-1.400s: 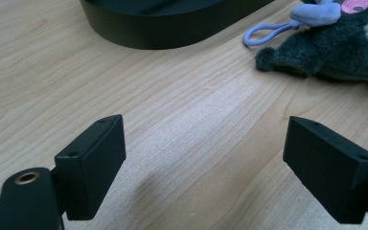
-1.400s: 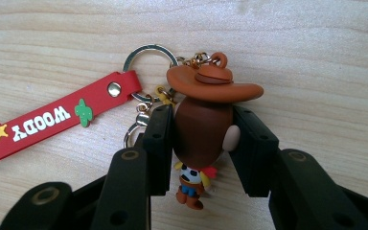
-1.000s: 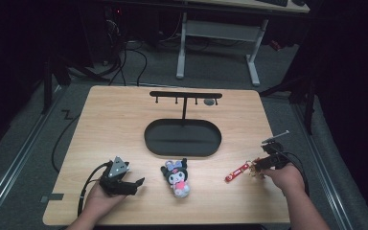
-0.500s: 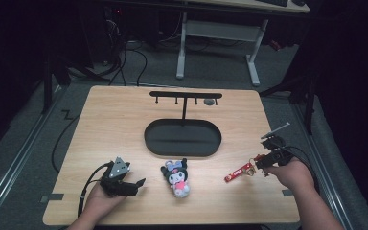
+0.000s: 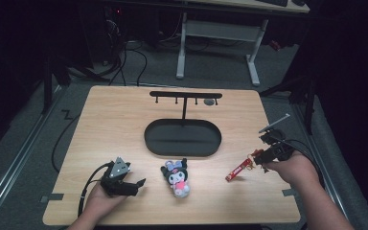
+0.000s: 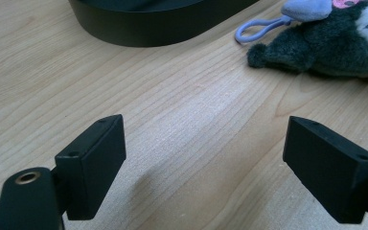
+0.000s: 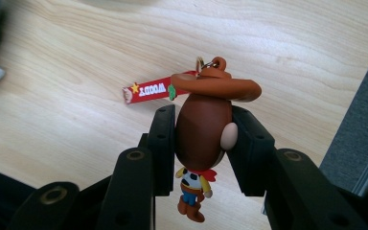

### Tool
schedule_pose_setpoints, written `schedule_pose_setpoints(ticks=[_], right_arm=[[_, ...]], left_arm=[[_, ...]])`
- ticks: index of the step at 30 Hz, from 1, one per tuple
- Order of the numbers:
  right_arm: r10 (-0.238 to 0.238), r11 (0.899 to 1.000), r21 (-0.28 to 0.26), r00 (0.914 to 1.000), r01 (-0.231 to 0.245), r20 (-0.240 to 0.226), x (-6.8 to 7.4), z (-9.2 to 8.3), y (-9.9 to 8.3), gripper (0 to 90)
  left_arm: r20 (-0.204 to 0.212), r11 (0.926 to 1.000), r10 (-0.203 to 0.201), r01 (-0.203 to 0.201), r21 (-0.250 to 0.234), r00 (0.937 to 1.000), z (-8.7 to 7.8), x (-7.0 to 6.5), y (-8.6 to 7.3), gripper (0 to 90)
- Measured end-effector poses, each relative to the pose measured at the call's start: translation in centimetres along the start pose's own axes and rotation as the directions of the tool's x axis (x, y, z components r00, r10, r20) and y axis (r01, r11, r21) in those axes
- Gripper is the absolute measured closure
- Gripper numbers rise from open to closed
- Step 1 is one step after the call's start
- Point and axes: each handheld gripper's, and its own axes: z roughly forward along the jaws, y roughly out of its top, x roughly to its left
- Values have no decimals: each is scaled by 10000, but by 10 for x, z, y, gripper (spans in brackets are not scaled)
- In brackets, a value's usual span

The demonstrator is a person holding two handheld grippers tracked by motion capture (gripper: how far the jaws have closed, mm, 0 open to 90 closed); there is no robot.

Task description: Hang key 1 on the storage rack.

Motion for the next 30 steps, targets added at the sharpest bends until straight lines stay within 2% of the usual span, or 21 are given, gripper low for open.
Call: schedule_pose_setpoints(ticks=[7,15,19,24,30], right_arm=[[-138,9999,11,9995,138,-299,7,-16,10,653],[-486,9988,-67,9984,485,-285,18,-38,25,654],[-578,9983,-112,9983,577,-100,22,-46,32,654],[-780,9966,-252,9969,781,56,28,-52,42,653],[-956,9951,-232,9954,957,48,35,-51,50,654]], left_arm=[[21,10000,17,-17,-3,10000,0,-1,0,151],[49,10000,31,-32,31,10000,1,-1,0,151],[69,10000,44,-44,22,10000,1,-1,0,151],[60,10000,31,-31,8,10000,0,0,0,151],[66,10000,24,-23,-15,10000,0,0,0,151]])
